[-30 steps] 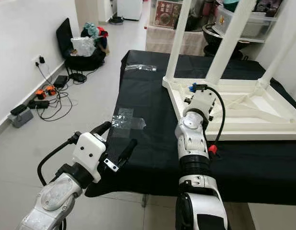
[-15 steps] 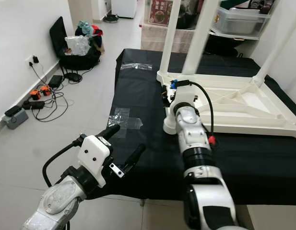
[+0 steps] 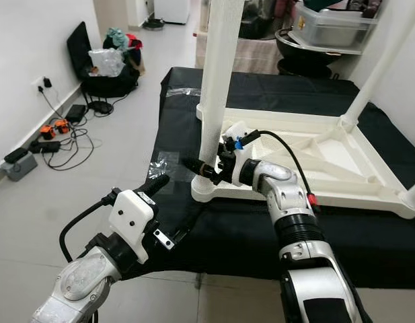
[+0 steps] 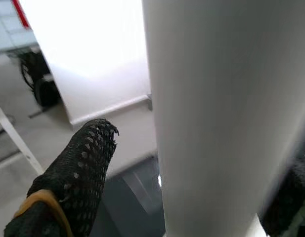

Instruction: Building children table

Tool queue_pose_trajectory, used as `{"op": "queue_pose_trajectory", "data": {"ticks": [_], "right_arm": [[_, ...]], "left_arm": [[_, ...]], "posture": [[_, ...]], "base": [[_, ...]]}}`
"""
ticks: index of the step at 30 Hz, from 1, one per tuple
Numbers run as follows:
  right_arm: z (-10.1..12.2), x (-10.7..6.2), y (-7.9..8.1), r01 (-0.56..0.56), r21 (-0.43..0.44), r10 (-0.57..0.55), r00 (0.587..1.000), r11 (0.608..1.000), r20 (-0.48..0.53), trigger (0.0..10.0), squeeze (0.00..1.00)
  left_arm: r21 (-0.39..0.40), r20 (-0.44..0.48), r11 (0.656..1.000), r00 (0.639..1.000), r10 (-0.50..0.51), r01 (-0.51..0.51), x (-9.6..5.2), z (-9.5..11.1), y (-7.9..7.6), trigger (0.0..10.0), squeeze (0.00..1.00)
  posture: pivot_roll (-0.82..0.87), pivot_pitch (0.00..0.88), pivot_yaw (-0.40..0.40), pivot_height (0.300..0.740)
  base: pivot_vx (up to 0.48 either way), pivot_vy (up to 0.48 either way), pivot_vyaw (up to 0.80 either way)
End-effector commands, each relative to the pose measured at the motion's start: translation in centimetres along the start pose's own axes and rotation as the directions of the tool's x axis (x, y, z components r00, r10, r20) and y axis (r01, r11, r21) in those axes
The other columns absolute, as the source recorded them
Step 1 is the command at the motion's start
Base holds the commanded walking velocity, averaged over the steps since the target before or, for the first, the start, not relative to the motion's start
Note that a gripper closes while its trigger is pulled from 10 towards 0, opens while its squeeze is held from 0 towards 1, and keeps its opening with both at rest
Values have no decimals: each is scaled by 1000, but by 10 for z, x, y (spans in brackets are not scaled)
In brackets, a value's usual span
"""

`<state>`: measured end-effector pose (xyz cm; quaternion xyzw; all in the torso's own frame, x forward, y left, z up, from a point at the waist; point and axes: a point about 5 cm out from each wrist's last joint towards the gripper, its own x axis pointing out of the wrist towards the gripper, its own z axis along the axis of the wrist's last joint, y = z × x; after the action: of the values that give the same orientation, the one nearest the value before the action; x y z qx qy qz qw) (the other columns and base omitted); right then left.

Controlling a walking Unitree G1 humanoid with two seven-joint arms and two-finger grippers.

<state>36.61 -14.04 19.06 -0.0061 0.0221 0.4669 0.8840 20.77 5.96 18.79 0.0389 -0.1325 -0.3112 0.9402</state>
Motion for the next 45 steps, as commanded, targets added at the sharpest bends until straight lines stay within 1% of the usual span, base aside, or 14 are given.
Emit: {"op": "queue_pose_trajectory", "data": {"ticks": [1, 7, 8, 13, 19, 22, 31, 34, 35, 38, 39, 41, 44, 45], "right_arm": [[6, 12, 9, -69, -23, 70, 997, 997, 27, 10000, 0], [10, 25, 11, -56, 14, 55, 996, 998, 71, 10000, 0], [10, 29, 13, -59, 39, 56, 995, 997, 85, 0, 0], [4, 29, 17, -67, 43, 63, 995, 997, 81, 0, 0], [-11, 16, -15, 331, 22, -330, 944, 944, -9, 0, 0], [-32, -34, -57, 905, 37, -895, 424, 423, -141, 0, 0], [-41, -56, -52, 995, 95, -984, 51, 34, -173, 0, 0], [-40, -54, -49, 995, 101, -985, 21, 4, -169, 0, 0], [-34, -41, -44, 990, 125, -987, 82, 65, -140, 10000, 0], [-25, -30, -41, 985, 130, -988, 129, 117, -86, 10000, 0], [-20, -26, -41, 980, 137, -987, 154, 146, -51, 10000, 1000], [-17, -25, -41, 982, 124, -989, 148, 144, -28, 10000, 1000], [-9, -25, -44, 987, 76, -990, 141, 142, 24, 10000, 631], [-4, -25, -46, 987, 42, -987, 155, 157, 48, 10000, 0]], "left_arm": [[-12, 6, 1000, 1000, -19, 19, -1, 2, -4, 10000, 0], [-16, 5, 1000, 1000, -24, 24, -1, 1, -5, 10000, 0], [-17, 4, 1000, 1000, -25, 25, -1, 1, -5, 10000, 0], [-17, 4, 1000, 1000, -20, 20, -1, 0, -5, 10000, 0], [-14, 5, 1000, 1000, -8, 8, -1, 0, -3, 10000, 0], [-3, 18, 1000, 1000, 13, -13, 0, 2, -1, 10000, 0], [3, 21, 999, 999, 34, -34, 0, 2, 1, 10000, 0], [4, 20, 999, 999, 37, -37, 0, 2, 1, 10000, 0], [3, 20, 999, 999, 38, -38, 0, 1, 1, 10000, 0], [3, 20, 999, 999, 38, -38, 0, 1, 1, 10000, 0], [3, 21, 999, 999, 38, -38, 0, 1, 1, 10000, 0], [4, 21, 999, 999, 38, -38, 0, 1, 1, 10000, 0], [4, 21, 999, 999, 38, -38, -1, 1, 1, 10000, 0], [5, 21, 999, 999, 38, -38, -1, 1, 1, 10000, 0]], "posture": [[84, 31, -90, 740], [82, 36, -87, 740], [81, 34, -89, 740], [82, 36, -91, 740], [80, 37, -94, 740], [76, 33, -96, 740], [77, 19, -98, 740], [77, 19, -98, 740], [74, 13, -99, 740], [74, 13, -99, 740], [74, 13, -99, 740], [74, 10, -99, 740], [76, 9, -101, 740], [79, 6, -101, 740]], "base": [[0, 0, 0], [0, 0, 0], [0, 0, 0], [0, 0, 0], [0, 0, 0], [0, 0, 0], [0, 0, 0], [0, 0, 0], [0, 0, 0], [0, 0, 0], [0, 0, 0], [0, 0, 0], [0, 0, 0], [0, 0, 0]]}}
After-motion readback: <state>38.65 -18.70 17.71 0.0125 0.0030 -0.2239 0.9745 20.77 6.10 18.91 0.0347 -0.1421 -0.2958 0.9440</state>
